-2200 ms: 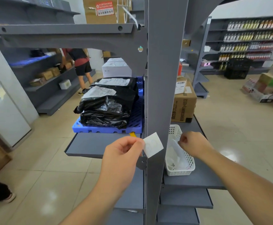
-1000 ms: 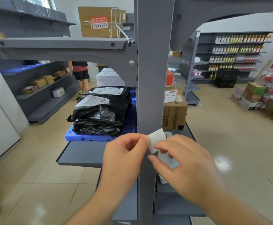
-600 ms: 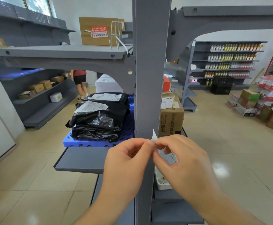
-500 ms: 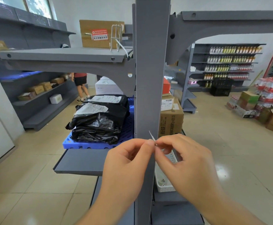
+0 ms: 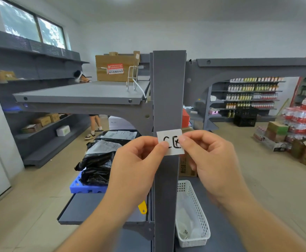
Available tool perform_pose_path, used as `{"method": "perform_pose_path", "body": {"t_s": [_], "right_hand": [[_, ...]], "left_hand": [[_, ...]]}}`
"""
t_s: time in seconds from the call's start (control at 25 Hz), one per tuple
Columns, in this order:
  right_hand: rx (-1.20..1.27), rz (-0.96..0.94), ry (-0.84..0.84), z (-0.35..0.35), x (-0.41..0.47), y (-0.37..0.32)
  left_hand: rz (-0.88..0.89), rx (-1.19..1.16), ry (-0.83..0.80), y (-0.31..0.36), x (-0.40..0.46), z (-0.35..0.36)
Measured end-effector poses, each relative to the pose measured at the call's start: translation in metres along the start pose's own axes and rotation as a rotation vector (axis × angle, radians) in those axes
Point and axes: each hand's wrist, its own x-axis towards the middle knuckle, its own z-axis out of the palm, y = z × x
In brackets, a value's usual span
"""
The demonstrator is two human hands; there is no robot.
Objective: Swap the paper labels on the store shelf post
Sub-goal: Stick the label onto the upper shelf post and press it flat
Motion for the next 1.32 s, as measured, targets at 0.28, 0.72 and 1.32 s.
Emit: {"method": "perform_pose_path", "body": {"t_s": [0.28, 0.72, 1.32], "right_hand": [[-0.256, -0.15, 0.066, 0.004, 0.017, 0.004], [-0.413, -0.29, 0.094, 0.011, 0.034, -0.003], [-0.493, -0.339, 0.154, 0.018, 0.04, 0.002]], "left_hand": [[0.124, 0.137, 0.043, 0.005, 0.025, 0.001], [0.369, 0.445, 0.105, 0.002, 0.042, 0.002], [0.444, 0.575, 0.129, 0.003, 0.05, 0.004]]}}
